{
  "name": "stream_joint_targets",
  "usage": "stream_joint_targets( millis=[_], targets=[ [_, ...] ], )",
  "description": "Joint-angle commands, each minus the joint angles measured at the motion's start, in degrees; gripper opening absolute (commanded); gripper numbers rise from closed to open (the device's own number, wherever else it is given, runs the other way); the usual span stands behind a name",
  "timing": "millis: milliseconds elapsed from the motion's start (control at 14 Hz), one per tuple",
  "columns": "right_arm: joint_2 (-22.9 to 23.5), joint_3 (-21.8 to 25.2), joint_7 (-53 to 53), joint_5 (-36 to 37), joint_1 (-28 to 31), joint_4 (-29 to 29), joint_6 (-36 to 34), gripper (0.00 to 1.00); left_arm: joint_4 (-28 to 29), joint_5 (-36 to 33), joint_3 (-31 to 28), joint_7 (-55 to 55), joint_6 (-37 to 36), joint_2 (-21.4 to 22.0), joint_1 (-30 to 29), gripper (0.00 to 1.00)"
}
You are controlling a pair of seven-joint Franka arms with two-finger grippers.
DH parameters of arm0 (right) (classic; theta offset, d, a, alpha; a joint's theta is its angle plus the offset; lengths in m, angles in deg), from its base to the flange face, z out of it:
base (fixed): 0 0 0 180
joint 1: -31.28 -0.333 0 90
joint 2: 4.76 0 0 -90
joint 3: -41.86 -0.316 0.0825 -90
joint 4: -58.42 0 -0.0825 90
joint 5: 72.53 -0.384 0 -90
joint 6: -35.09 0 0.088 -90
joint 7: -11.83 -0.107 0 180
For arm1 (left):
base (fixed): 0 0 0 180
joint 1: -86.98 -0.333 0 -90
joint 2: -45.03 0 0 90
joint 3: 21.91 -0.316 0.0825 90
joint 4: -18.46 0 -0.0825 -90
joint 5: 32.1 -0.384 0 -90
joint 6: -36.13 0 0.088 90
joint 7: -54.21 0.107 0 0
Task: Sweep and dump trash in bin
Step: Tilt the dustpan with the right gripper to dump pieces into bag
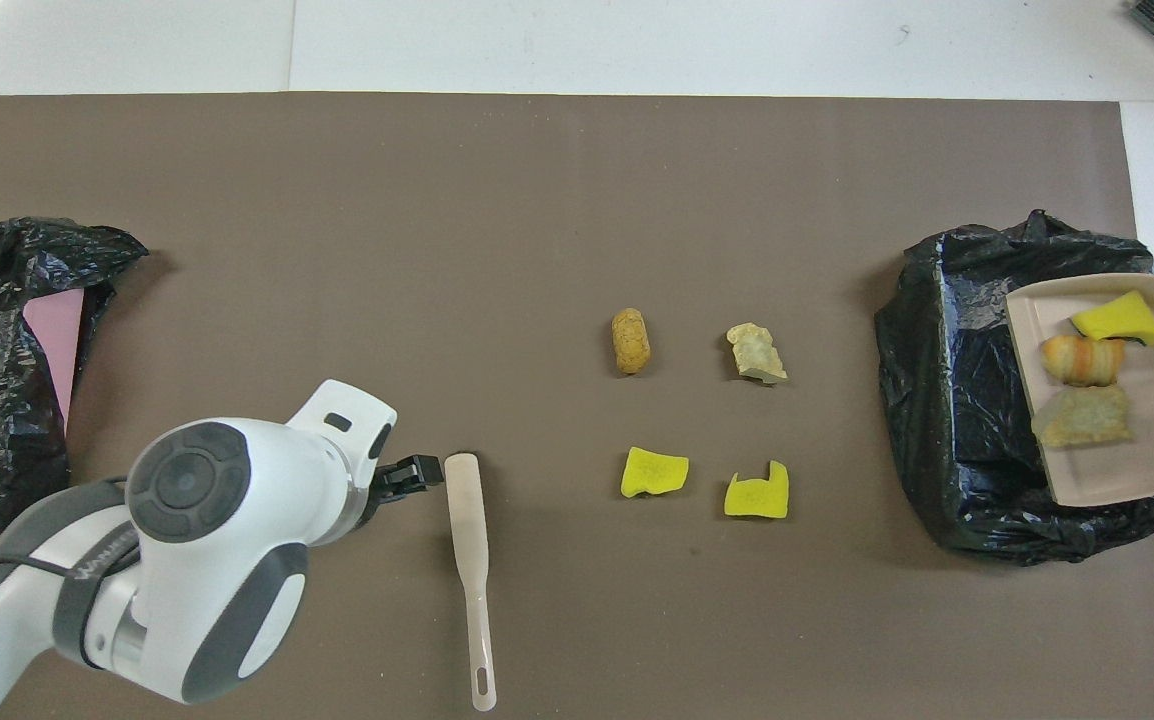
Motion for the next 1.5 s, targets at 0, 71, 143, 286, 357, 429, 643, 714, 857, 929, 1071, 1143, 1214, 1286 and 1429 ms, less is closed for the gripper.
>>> stream_joint_targets(
  millis=[0,71,143,286,357,429,643,714,857,929,1071,1143,1214,1286,1429],
  targets=[
    [-4.9,-0.4,-4.8,6.2,-0.3,-6.5,5.1,0.0,-9.3,-0.8,0.6,5.8,-3.0,-6.0,-4.5,1.0],
    [-6.6,-0.4,-5.8,8.0,-1.0,-9.2,6.6,0.0,-12.7,-0.7,0.6,7.2,-3.8,-8.2,-5.3,1.0],
    [-8.2,-0.4,-6.8,9.7,-1.7,-11.7,8.1,0.0,-15.2,-0.7,0.5,8.7,-4.5,-9.6,-6.3,1.0],
    [-10.4,-0.4,-8.9,15.5,-2.9,-14.7,9.9,0.0,-18.4,-0.6,0.5,14.0,-6.7,-10.6,-9.2,1.0],
    [-10.5,-0.4,-9.1,17.0,-4.0,-14.8,9.9,0.0,-19.4,-0.3,0.5,16.9,-8.0,-10.6,-10.8,1.0],
    [-10.5,-0.5,-9.4,19.2,-5.2,-14.8,9.8,0.0,-20.3,0.0,0.5,18.9,-9.1,-10.6,-12.2,1.0],
    [-11.4,-0.5,-16.4,22.2,-7.5,-15.0,5.6,0.0,-21.8,0.8,0.6,23.3,-10.9,-10.5,-16.2,1.0],
    [-11.5,-0.5,-18.8,23.4,-9.5,-14.9,3.4,0.0,-22.6,1.5,0.5,26.0,-11.8,-10.5,-17.3,1.0],
    [-12.2,-0.6,-25.1,26.6,-11.9,-14.9,-0.6,0.0,-24.5,2.5,0.5,30.7,-14.8,-10.8,-20.1,1.0],
    [-12.4,-0.6,-26.7,27.0,-12.5,-14.9,-2.2,0.0,-25.6,2.5,0.4,32.1,-16.5,-10.8,-20.7,1.0],
    [-12.6,-0.5,-26.9,28.2,-12.4,-14.9,-2.7,0.0,-27.9,1.8,0.4,34.7,-19.5,-11.0,-22.5,1.0],
    [-12.6,-0.5,-26.9,28.7,-12.3,-15.0,-2.7,0.0,-29.4,1.0,0.4,34.7,-21.0,-11.1,-22.6,1.0],
    [-12.6,-0.5,-26.9,28.8,-12.4,-15.0,-3.0,0.0,-31.0,-0.5,0.5,34.6,-22.2,-11.3,-22.3,1.0],
    [-12.7,-0.5,-26.9,29.2,-12.6,-15.0,-3.4,0.0,-32.4,-2.3,0.6,34.6,-23.4,-11.9,-22.0,1.0],
    [-13.1,-0.6,-26.9,32.5,-13.3,-15.0,-4.1,0.0,-34.0,-2.9,0.8,34.5,-24.4,-11.8,-21.7,1.0]
  ],
)
